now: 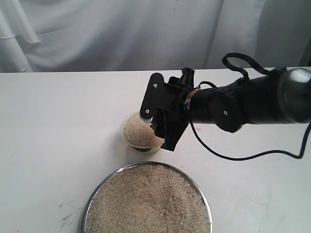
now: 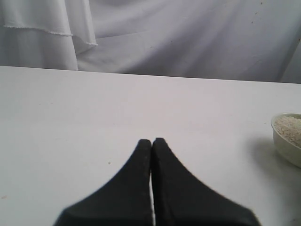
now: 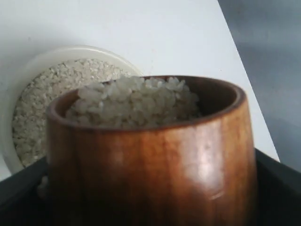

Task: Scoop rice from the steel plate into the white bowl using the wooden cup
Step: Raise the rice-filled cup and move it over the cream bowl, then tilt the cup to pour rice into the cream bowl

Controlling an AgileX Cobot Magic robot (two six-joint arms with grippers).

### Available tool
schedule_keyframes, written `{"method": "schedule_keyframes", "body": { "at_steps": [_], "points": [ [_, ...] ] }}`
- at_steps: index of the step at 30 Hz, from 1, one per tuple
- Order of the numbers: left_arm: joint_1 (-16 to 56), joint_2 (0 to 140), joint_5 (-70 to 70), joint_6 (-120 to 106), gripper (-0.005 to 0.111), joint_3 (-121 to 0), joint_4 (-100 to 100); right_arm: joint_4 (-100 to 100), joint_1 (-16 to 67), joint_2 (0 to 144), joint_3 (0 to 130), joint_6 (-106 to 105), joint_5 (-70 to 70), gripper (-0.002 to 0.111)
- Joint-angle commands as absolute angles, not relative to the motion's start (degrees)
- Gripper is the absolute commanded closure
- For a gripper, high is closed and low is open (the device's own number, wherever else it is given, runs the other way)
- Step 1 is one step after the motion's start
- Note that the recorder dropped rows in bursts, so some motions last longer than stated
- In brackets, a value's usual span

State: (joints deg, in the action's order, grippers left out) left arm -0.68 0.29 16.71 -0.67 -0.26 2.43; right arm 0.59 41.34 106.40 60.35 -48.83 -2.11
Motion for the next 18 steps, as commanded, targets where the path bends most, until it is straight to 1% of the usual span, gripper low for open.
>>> {"method": "schedule_keyframes", "body": {
  "at_steps": [1,6,18],
  "points": [
    [-0.60,0.00,16.34,-0.49,0.107,0.00,2.48,4.29,40.61,107.67,64.08,-53.49,0.00,0.108],
    [-0.60,0.00,16.34,-0.49,0.107,0.00,2.48,6.03,39.09,108.32,65.07,-57.43,1.26,0.108],
    [-0.60,0.00,16.34,-0.49,0.107,0.00,2.48,6.70,38.72,110.62,65.20,-68.24,0.00,0.108]
  ]
}}
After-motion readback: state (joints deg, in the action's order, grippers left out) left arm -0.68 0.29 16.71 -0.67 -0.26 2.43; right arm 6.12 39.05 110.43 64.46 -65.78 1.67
